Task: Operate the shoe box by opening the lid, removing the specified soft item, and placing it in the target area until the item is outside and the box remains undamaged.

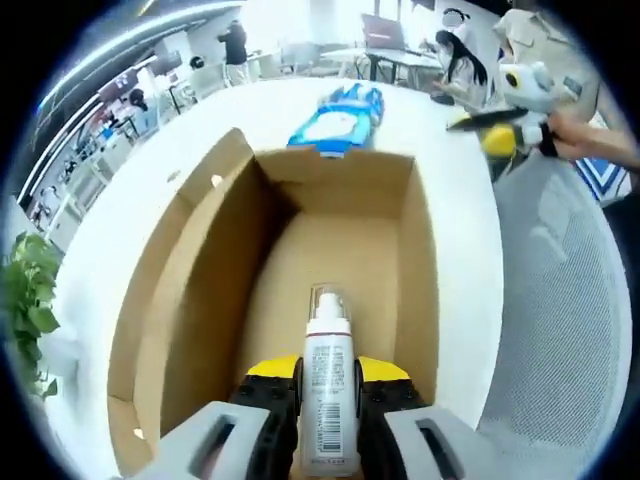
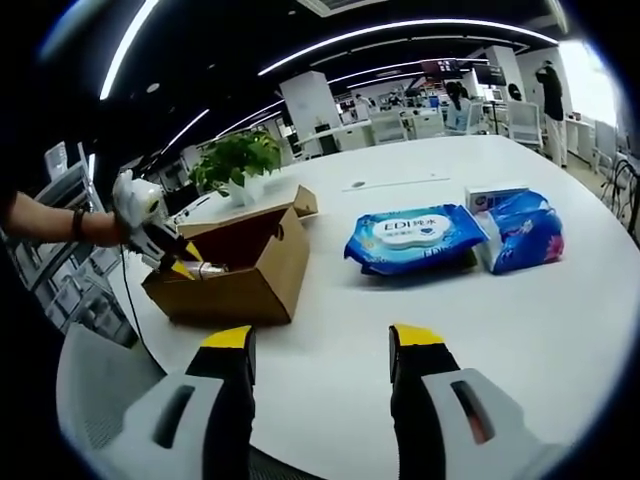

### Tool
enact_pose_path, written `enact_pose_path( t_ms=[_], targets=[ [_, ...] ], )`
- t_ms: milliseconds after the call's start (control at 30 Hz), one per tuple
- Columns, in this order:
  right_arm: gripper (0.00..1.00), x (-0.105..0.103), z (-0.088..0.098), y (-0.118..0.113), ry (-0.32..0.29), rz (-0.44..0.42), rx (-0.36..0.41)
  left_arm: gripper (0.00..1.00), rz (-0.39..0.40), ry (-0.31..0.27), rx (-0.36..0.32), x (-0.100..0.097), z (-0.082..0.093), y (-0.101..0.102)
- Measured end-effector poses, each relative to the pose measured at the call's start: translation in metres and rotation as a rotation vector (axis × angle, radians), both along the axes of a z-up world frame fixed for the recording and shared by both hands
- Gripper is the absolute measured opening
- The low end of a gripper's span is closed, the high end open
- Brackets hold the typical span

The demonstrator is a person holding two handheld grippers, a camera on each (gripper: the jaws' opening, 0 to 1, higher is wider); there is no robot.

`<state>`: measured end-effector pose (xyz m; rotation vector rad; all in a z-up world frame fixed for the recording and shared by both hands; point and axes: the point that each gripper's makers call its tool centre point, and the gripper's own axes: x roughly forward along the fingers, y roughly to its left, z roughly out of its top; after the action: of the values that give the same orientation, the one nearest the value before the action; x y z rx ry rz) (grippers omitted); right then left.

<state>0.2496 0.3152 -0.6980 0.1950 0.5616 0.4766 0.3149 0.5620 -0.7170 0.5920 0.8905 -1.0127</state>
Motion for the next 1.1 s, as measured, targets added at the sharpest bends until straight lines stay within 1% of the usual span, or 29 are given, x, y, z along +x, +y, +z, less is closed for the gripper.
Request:
enact_pose_path(
  t_ms=[67,133,200,267,333,433,533,600,667,700,733,767,800,867,933,1033,1100],
  targets=[
    [0.5,-0.001,0.0,0.002,0.001,0.011,-0.001,0.2,-0.001,-0.012,-0.025,0.001,0.011,-0.009],
    [0.5,-0.002,0.0,0.004,0.001,0.024,-0.001,0.2,-0.008,-0.025,-0.067,0.0,0.023,-0.022],
    [0.5,-0.003,0.001,0.006,-0.003,0.035,-0.002,0.2,-0.017,-0.036,-0.093,-0.002,0.034,-0.034],
    [0.5,-0.004,0.002,0.008,-0.004,0.043,0.005,0.2,-0.03,-0.041,-0.114,-0.004,0.041,-0.044],
    [0.49,-0.005,0.004,0.012,-0.005,0.058,0.021,0.2,-0.06,-0.046,-0.138,-0.01,0.05,-0.058],
    [0.49,-0.005,0.01,0.017,-0.012,0.075,0.054,0.2,-0.092,-0.049,-0.158,-0.016,0.058,-0.072],
    [0.49,-0.005,0.016,0.022,-0.022,0.098,0.071,0.2,-0.13,-0.036,-0.194,-0.026,0.068,-0.089],
    [0.49,-0.005,0.023,0.028,-0.037,0.123,0.091,0.2,-0.153,-0.027,-0.22,-0.032,0.074,-0.098],
    [0.49,-0.005,0.036,0.037,-0.071,0.162,0.117,0.2,-0.189,-0.013,-0.263,-0.042,0.082,-0.111],
    [0.48,-0.006,0.043,0.043,-0.087,0.189,0.126,0.2,-0.199,-0.007,-0.273,-0.045,0.085,-0.114],
    [0.48,-0.006,0.047,0.047,-0.097,0.209,0.129,0.2,-0.209,-0.001,-0.282,-0.048,0.088,-0.118],
    [0.48,-0.009,0.054,0.054,-0.112,0.255,0.131,0.2,-0.229,0.002,-0.29,-0.051,0.091,-0.122],
    [0.48,-0.01,0.058,0.057,-0.122,0.275,0.129,0.2,-0.242,0.003,-0.297,-0.054,0.093,-0.125],
    [0.49,-0.012,0.068,0.065,-0.146,0.316,0.129,0.2,-0.267,0.027,-0.333,-0.062,0.101,-0.133],
    [0.49,-0.014,0.075,0.069,-0.16,0.342,0.132,0.2,-0.284,0.039,-0.362,-0.066,0.109,-0.139],
    [0.48,-0.015,0.083,0.072,-0.176,0.366,0.142,0.2,-0.318,0.041,-0.377,-0.072,0.117,-0.144],
    [0.47,-0.016,0.086,0.071,-0.185,0.375,0.147,0.2,-0.355,0.062,-0.389,-0.079,0.121,-0.147]
  ],
)
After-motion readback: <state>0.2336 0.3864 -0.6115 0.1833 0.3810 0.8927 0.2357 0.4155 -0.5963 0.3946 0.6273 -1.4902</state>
